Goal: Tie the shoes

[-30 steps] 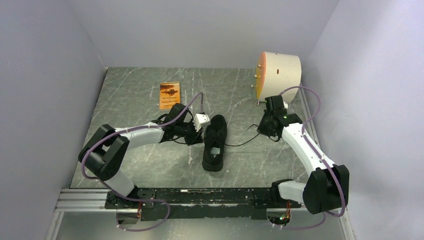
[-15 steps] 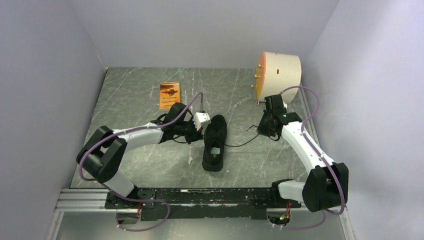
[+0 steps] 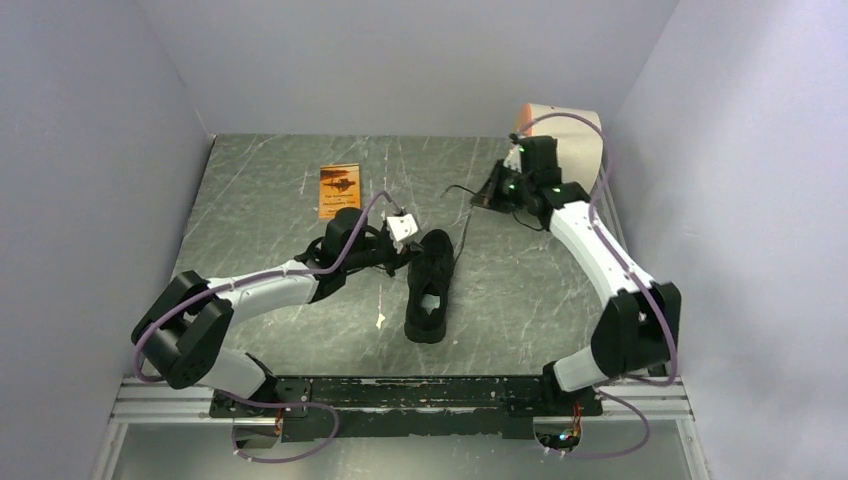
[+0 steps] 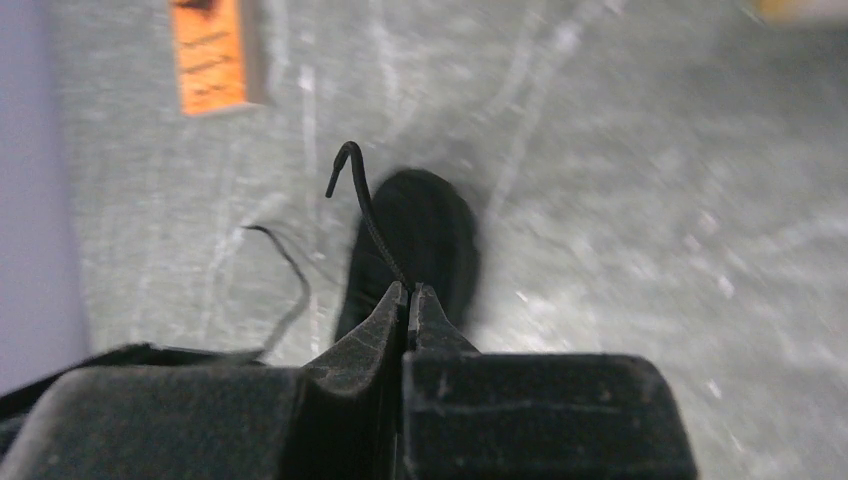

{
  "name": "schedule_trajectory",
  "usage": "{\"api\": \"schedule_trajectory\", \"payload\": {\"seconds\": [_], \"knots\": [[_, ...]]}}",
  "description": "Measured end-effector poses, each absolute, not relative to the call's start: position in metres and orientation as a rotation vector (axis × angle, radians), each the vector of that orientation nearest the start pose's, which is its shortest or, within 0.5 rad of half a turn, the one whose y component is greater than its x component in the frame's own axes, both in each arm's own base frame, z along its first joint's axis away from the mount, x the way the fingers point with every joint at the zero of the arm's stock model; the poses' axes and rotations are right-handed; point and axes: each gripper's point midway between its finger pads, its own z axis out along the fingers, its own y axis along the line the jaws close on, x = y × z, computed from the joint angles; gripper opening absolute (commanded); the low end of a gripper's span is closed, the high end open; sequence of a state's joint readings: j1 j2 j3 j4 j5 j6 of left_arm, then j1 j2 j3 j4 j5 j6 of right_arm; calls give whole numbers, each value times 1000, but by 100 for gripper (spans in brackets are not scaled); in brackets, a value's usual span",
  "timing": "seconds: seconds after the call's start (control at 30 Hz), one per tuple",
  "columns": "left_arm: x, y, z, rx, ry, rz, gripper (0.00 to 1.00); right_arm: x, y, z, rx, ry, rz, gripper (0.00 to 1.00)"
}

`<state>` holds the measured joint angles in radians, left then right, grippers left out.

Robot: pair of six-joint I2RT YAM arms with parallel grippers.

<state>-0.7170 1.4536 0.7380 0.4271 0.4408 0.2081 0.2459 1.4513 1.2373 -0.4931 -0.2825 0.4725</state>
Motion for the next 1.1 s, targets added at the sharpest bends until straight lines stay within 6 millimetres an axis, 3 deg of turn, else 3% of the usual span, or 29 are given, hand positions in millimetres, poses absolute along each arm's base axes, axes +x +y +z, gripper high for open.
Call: {"api": "schedule_trajectory", "payload": {"seconds": [0.13,0.2,0.37,0.47,0.53,0.63,0.73,0.83,0.97,1.03,1.1], "knots": [[275,-331,148,1086,1542,-782,5,385,227,195,-47,2317,863,0],[271,-328,146,1077,1542,-789,5,385,273,186,-137,2323,961,0],[256,-321,145,1073,1533,-799,5,364,365,162,-275,2409,1145,0],[248,-315,148,1065,1512,-800,5,347,403,145,-350,2508,1174,0],[244,-313,149,1056,1508,-805,5,325,417,128,-401,2598,1186,11],[241,-311,148,1037,1508,-820,5,288,417,105,-431,2764,1183,36],[239,-311,148,1016,1521,-841,5,277,406,102,-405,2846,1190,53],[239,-313,149,994,1531,-863,5,289,393,111,-363,2858,1185,59],[245,-321,150,963,1587,-900,5,329,364,140,-311,2762,1159,60],[251,-328,153,945,1632,-920,5,342,331,156,-266,2688,1121,60],[258,-334,157,927,1677,-934,5,340,291,172,-230,2603,1048,60]]}}
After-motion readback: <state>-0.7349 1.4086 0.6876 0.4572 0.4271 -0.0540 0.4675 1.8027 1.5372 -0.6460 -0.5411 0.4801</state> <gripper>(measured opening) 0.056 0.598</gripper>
